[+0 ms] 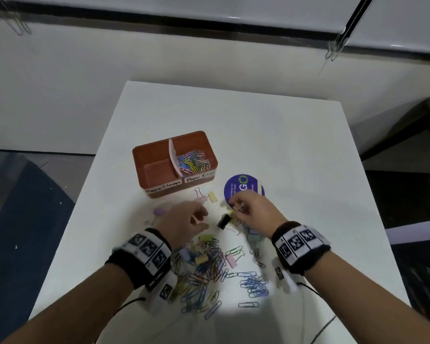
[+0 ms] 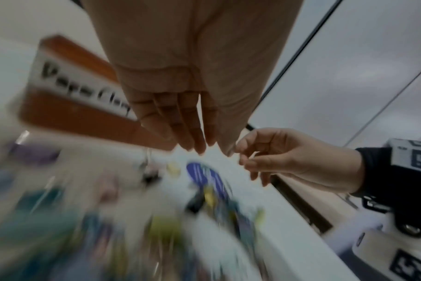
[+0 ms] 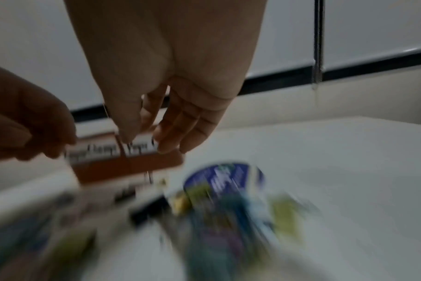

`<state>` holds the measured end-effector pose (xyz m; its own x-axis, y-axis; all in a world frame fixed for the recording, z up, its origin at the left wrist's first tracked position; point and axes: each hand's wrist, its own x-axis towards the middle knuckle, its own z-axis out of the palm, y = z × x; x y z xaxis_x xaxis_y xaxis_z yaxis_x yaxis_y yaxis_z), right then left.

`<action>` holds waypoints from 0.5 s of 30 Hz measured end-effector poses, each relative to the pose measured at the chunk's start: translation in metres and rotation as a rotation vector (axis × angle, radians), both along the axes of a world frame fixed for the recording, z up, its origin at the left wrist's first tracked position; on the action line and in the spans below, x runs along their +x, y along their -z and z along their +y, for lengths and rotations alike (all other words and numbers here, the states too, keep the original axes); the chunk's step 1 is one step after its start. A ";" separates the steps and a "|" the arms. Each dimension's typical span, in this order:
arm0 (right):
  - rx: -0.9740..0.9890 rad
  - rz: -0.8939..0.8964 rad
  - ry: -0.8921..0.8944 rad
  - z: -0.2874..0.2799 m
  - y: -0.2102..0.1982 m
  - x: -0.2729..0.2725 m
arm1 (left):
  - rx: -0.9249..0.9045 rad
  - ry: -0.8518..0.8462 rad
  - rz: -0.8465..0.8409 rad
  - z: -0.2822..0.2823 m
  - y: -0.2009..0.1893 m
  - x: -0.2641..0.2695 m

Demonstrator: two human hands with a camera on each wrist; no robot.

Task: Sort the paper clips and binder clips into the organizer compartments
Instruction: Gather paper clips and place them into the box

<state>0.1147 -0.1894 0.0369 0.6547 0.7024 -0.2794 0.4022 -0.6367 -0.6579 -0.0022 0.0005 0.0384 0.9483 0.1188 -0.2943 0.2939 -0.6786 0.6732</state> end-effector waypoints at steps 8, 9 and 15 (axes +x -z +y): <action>-0.294 0.082 -0.133 -0.105 0.059 -0.075 | 0.075 0.234 0.110 -0.076 0.056 -0.059; -0.304 0.086 -0.150 -0.109 0.062 -0.080 | 0.109 0.253 0.138 -0.081 0.060 -0.061; -0.346 0.031 -0.200 -0.114 0.081 -0.093 | 0.262 0.284 0.097 -0.090 0.074 -0.068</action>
<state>0.0218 -0.3032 -0.0443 0.5023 0.6758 -0.5394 0.5239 -0.7341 -0.4320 -0.0697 -0.0897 -0.0354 0.9236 -0.0610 -0.3784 0.1237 -0.8869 0.4450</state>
